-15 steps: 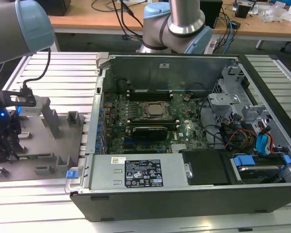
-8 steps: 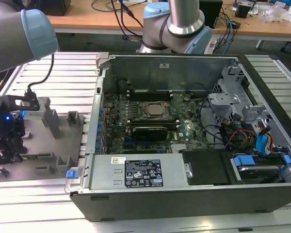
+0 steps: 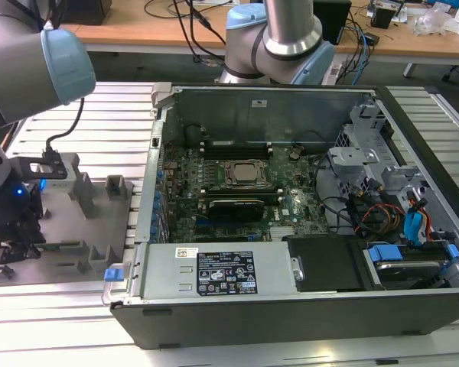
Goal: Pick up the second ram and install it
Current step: 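Pick up the second ram and move it above second insertion slot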
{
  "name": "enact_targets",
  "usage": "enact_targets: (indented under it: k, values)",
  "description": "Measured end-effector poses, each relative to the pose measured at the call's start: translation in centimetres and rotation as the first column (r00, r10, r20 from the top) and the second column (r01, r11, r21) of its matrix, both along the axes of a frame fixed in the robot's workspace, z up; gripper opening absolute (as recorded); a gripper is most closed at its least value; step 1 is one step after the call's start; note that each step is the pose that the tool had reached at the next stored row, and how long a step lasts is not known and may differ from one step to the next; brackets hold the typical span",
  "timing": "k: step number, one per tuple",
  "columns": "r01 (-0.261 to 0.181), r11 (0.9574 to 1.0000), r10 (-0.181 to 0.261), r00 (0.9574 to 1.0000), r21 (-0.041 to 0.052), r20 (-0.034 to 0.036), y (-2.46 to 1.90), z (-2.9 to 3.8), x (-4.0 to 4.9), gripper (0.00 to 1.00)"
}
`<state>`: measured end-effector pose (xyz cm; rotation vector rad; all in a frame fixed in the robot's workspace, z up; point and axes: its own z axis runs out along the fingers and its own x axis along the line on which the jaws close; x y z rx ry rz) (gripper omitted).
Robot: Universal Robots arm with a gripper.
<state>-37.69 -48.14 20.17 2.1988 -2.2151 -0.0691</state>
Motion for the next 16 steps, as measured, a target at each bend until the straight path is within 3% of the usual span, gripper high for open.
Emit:
enact_targets:
  k: [2, 8, 10, 16]
  values:
    - [-0.023, 0.9997, 0.023, 0.9997, 0.0, 0.0, 0.01, -0.2, 0.02, 0.3]
    - [-0.024, 0.9997, 0.024, 0.9997, -0.0001, -0.0001, 0.03, -0.48, 0.02, 0.3]
    - [-0.024, 0.9997, 0.024, 0.9997, -0.0001, -0.0001, 0.03, -0.48, 0.02, 0.15]
    - [-0.024, 0.9997, 0.024, 0.9997, -0.0001, 0.0, 0.03, -0.5, 0.02, 0.14]
